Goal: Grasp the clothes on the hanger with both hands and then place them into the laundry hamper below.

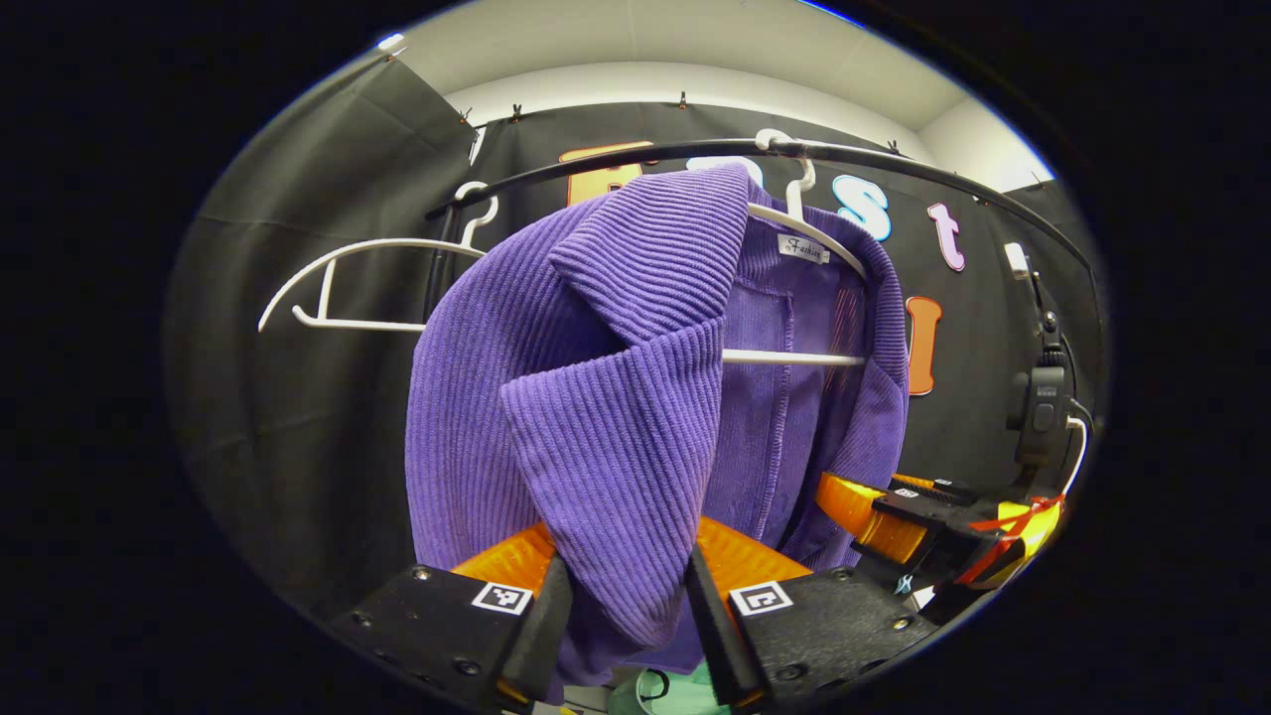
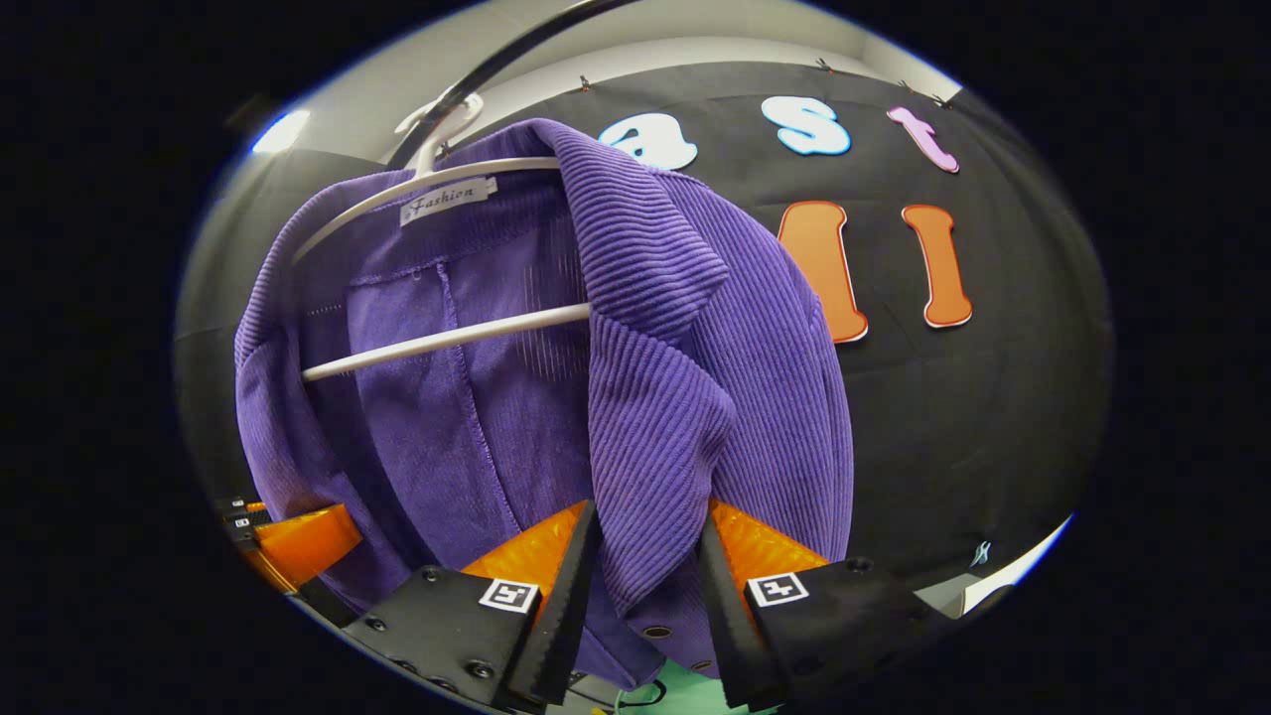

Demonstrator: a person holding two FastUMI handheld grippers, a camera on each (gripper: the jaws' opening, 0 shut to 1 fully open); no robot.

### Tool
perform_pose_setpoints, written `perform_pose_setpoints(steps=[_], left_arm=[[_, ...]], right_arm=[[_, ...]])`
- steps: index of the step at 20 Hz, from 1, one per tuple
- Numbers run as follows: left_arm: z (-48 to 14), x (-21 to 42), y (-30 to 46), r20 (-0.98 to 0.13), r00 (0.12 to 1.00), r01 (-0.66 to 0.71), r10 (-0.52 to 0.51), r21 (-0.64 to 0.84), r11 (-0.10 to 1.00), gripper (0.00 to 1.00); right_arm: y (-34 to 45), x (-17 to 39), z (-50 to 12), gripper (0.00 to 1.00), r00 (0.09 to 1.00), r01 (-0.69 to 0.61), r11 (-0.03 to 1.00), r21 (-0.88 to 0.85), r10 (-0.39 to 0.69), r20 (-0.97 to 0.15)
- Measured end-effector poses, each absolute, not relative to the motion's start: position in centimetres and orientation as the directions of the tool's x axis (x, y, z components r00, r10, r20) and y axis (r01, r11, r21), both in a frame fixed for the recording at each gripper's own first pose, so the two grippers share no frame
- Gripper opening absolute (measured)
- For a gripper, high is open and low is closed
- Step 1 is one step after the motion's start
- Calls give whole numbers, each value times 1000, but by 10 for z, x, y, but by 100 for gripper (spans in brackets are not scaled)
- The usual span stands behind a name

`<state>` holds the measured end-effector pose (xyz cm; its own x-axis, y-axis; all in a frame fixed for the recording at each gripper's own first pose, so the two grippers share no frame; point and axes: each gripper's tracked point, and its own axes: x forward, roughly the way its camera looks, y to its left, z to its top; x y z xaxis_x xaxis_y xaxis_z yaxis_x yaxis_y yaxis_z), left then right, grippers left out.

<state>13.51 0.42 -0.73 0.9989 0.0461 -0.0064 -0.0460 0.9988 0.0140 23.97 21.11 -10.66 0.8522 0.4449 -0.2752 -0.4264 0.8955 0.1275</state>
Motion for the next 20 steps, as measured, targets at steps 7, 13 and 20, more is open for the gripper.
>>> perform_pose_setpoints(steps=[7,13,20], left_arm=[[-11,138,3,-28,1000,-13,13,1,1000,51],[-17,137,-1,-64,998,19,-20,-16,1000,43],[-11,108,1,-147,985,64,-84,-135,989,0]], right_arm=[[192,241,-99,15,819,-421,870,256,486,-305],[171,237,-84,11,723,-428,781,454,598,-346],[128,259,-51,11,730,-425,758,495,610,-307]])
